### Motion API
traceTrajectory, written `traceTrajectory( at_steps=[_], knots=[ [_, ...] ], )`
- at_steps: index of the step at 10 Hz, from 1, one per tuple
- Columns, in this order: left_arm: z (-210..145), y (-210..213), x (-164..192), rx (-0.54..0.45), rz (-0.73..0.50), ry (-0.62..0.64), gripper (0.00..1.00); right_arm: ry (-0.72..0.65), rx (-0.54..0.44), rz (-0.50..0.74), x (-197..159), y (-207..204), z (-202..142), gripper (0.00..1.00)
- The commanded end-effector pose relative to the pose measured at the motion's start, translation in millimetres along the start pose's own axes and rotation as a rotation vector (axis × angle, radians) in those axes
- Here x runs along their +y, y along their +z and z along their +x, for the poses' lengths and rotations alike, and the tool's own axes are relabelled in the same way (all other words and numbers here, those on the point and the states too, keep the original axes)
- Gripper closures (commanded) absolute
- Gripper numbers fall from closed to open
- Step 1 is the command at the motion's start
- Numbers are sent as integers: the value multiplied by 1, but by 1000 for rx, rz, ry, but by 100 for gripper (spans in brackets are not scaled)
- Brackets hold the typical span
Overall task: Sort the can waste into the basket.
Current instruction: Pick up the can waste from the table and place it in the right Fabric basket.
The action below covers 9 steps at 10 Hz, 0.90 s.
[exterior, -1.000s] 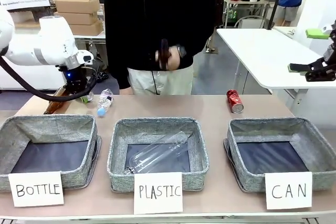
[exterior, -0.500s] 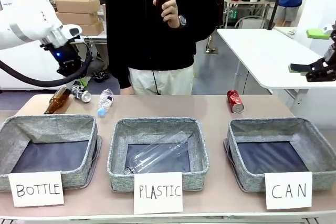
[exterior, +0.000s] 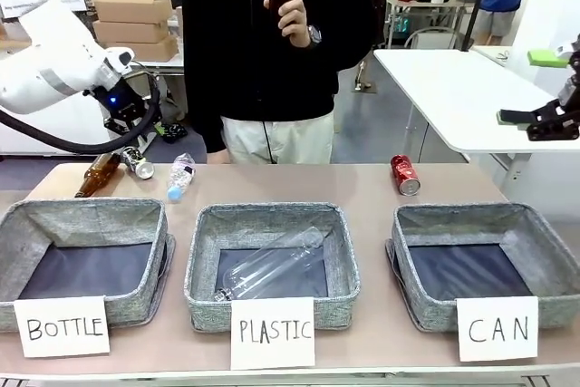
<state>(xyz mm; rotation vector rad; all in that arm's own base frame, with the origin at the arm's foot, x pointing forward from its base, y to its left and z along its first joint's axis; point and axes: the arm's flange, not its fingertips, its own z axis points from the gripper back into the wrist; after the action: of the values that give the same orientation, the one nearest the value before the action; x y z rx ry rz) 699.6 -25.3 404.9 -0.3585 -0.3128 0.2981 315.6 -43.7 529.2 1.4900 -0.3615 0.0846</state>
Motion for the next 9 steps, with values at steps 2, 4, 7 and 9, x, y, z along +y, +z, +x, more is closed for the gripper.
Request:
traceTrajectory(
  at_steps=[2, 4, 7, 9],
  knots=[
    [24, -10, 1, 27, 94, 120, 0, 26, -10, 24, 1, -2, 3, 0],
    [23, -14, 7, 93, 172, 181, 0, 26, -10, 24, 1, -2, 3, 0],
    [29, -37, 19, 85, 261, 262, 0, 26, -10, 24, 1, -2, 3, 0],
    [28, -54, 25, 84, 308, 283, 0, 26, -10, 24, 1, -2, 3, 0]
  ],
)
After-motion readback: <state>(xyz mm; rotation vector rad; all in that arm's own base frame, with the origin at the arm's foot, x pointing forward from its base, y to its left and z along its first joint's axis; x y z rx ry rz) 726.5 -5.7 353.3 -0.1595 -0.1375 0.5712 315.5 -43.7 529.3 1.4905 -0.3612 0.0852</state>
